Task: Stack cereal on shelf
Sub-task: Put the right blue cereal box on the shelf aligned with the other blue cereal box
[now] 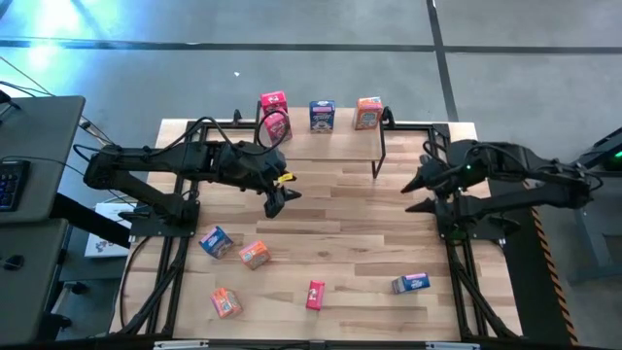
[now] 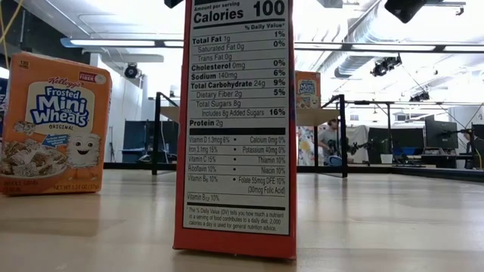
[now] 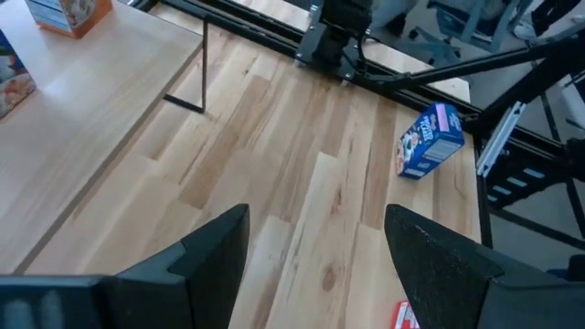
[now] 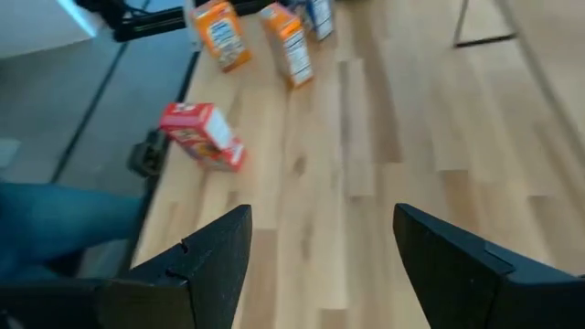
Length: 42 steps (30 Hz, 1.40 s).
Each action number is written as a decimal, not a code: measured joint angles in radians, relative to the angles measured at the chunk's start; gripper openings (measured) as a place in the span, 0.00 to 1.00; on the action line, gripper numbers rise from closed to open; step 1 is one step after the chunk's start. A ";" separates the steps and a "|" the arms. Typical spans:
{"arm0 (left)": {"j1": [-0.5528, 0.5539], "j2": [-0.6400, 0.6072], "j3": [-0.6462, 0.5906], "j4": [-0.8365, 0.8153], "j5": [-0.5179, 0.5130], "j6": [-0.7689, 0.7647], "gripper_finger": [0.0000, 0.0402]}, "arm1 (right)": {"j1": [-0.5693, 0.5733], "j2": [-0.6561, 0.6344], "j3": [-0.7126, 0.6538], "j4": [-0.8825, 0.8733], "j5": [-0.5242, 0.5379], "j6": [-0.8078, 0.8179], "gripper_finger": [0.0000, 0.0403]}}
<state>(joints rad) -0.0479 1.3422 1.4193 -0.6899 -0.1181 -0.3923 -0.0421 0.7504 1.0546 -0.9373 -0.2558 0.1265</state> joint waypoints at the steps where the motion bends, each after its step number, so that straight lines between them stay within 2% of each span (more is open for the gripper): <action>1: 0.000 0.000 0.000 0.000 0.000 0.000 0.61 | 0.019 0.001 0.000 0.000 -0.001 0.014 0.64; 5: 0.000 0.000 0.000 0.000 0.000 0.000 0.61 | 0.115 0.008 0.000 -0.001 0.022 0.095 0.64; 12: 0.000 0.000 0.000 -0.001 -0.001 0.001 0.61 | 0.329 0.053 0.000 -0.001 0.152 0.246 0.64; 20: 0.000 0.000 0.000 -0.001 -0.001 0.001 0.61 | 0.571 0.169 0.000 -0.002 0.278 0.422 0.64; 25: 0.000 0.000 0.000 -0.001 -0.001 0.001 0.61 | 0.690 0.251 0.000 -0.002 0.320 0.526 0.64; 34: 0.000 0.000 0.000 -0.001 -0.001 0.001 0.61 | 0.846 0.385 0.000 -0.020 0.365 0.680 0.64; 42: 0.000 0.000 0.000 0.000 -0.001 0.000 0.61 | 0.930 0.477 0.000 -0.060 0.406 0.734 0.64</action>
<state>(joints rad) -0.0475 1.3422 1.4193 -0.6903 -0.1188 -0.3920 0.8882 1.2274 1.0546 -0.9971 0.1505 0.8602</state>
